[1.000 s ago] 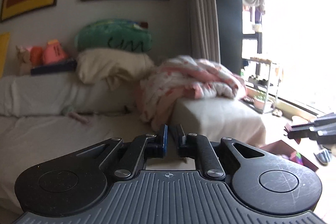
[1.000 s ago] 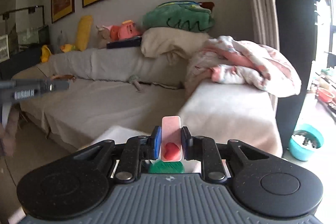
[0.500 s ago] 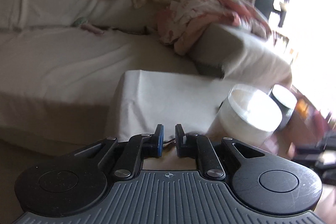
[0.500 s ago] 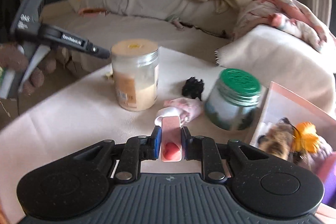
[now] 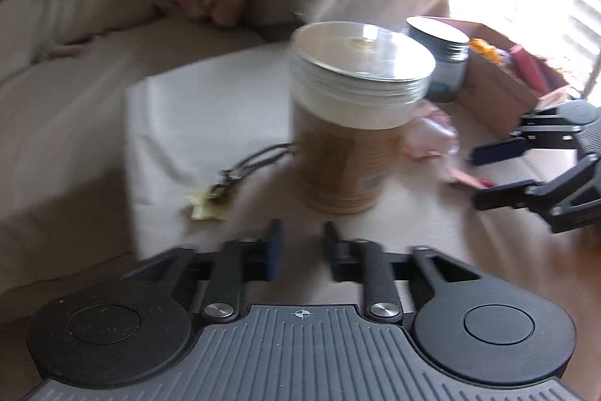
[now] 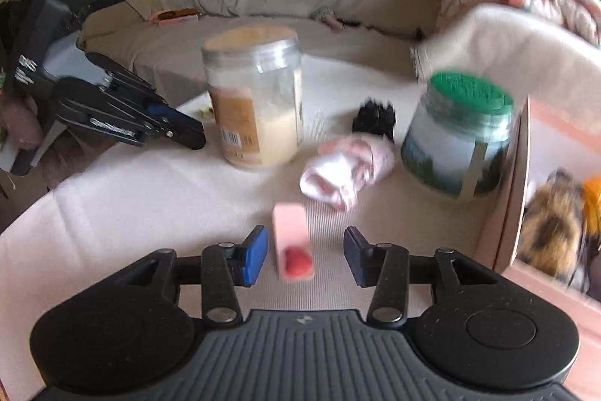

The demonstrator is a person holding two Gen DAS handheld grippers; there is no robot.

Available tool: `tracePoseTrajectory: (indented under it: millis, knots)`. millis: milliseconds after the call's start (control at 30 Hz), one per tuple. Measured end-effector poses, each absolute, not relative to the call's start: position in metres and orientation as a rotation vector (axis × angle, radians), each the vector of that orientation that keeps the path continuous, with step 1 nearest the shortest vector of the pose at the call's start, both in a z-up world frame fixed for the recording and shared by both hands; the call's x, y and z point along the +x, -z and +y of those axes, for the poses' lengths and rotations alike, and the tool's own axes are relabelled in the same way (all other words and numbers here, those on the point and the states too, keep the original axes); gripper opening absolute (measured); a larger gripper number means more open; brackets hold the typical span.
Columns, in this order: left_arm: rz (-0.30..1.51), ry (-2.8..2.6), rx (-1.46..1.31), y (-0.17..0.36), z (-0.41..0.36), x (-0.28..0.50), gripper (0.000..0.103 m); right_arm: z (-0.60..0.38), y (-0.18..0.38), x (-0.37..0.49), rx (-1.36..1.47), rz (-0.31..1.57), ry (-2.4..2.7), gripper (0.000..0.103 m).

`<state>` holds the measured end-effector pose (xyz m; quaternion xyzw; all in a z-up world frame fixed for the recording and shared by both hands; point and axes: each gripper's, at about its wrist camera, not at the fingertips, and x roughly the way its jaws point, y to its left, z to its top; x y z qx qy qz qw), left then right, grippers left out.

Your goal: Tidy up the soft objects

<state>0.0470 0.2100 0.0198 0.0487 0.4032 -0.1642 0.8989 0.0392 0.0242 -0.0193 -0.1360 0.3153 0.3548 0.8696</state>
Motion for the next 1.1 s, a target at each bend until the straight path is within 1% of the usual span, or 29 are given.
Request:
tracePoseTrajectory:
  millis: [67, 100, 233, 300, 367, 400, 500, 633, 667, 700, 767, 900, 933, 967, 1000, 1033, 1100]
  knots:
    - [0.842, 0.371, 0.096, -0.020, 0.208, 0.048, 0.050, 0.024, 0.019, 0.038, -0.286, 0.658, -0.747, 0.050]
    - [0.843, 0.377, 0.103, -0.020, 0.206, 0.047, 0.052, 0.024, 0.019, 0.038, -0.284, 0.658, -0.750, 0.051]
    - [0.866, 0.379, 0.149, -0.025, 0.203, 0.052, 0.052, 0.026, 0.018, 0.039, -0.280, 0.661, -0.753, 0.053]
    - [0.839, 0.348, 0.178, -0.032, 0.210, 0.056, 0.052, 0.026, 0.018, 0.039, -0.279, 0.660, -0.754, 0.053]
    - [0.799, 0.265, 0.176, -0.036, 0.224, 0.062, 0.052, 0.026, 0.018, 0.040, -0.275, 0.660, -0.758, 0.056]
    - [0.789, 0.228, 0.155, -0.036, 0.232, 0.068, 0.050, 0.026, 0.018, 0.039, -0.275, 0.661, -0.761, 0.056]
    - [0.808, 0.200, 0.095, -0.025, 0.247, 0.085, 0.050, 0.027, 0.018, 0.038, -0.281, 0.659, -0.760, 0.057]
    - [0.791, 0.200, 0.125, -0.015, 0.238, 0.091, 0.051, 0.026, 0.019, 0.039, -0.277, 0.658, -0.761, 0.057]
    - [0.792, 0.193, 0.121, -0.016, 0.236, 0.090, 0.051, 0.026, 0.019, 0.039, -0.278, 0.658, -0.760, 0.057]
    - [0.791, 0.191, 0.125, -0.016, 0.235, 0.089, 0.046, 0.027, 0.019, 0.039, -0.281, 0.656, -0.759, 0.057]
    - [0.778, 0.204, 0.136, -0.016, 0.230, 0.082, 0.033, 0.028, 0.019, 0.038, -0.286, 0.655, -0.757, 0.057]
    - [0.756, 0.171, 0.122, -0.013, 0.222, 0.066, 0.033, 0.032, 0.019, 0.037, -0.307, 0.652, -0.742, 0.055]
    - [0.746, 0.160, 0.106, -0.012, 0.222, 0.063, 0.033, 0.034, 0.019, 0.037, -0.317, 0.651, -0.735, 0.052]
    - [0.736, 0.154, 0.085, -0.011, 0.223, 0.060, 0.032, 0.036, 0.018, 0.037, -0.327, 0.650, -0.729, 0.046]
    - [0.726, 0.152, 0.064, -0.011, 0.224, 0.057, 0.032, 0.039, 0.017, 0.037, -0.341, 0.651, -0.729, 0.043]
    - [0.717, 0.151, 0.047, -0.010, 0.225, 0.055, 0.032, 0.041, 0.016, 0.036, -0.351, 0.657, -0.737, 0.032]
    - [0.711, 0.136, 0.014, -0.010, 0.228, 0.053, 0.032, 0.048, 0.013, 0.034, -0.386, 0.678, -0.753, 0.020]
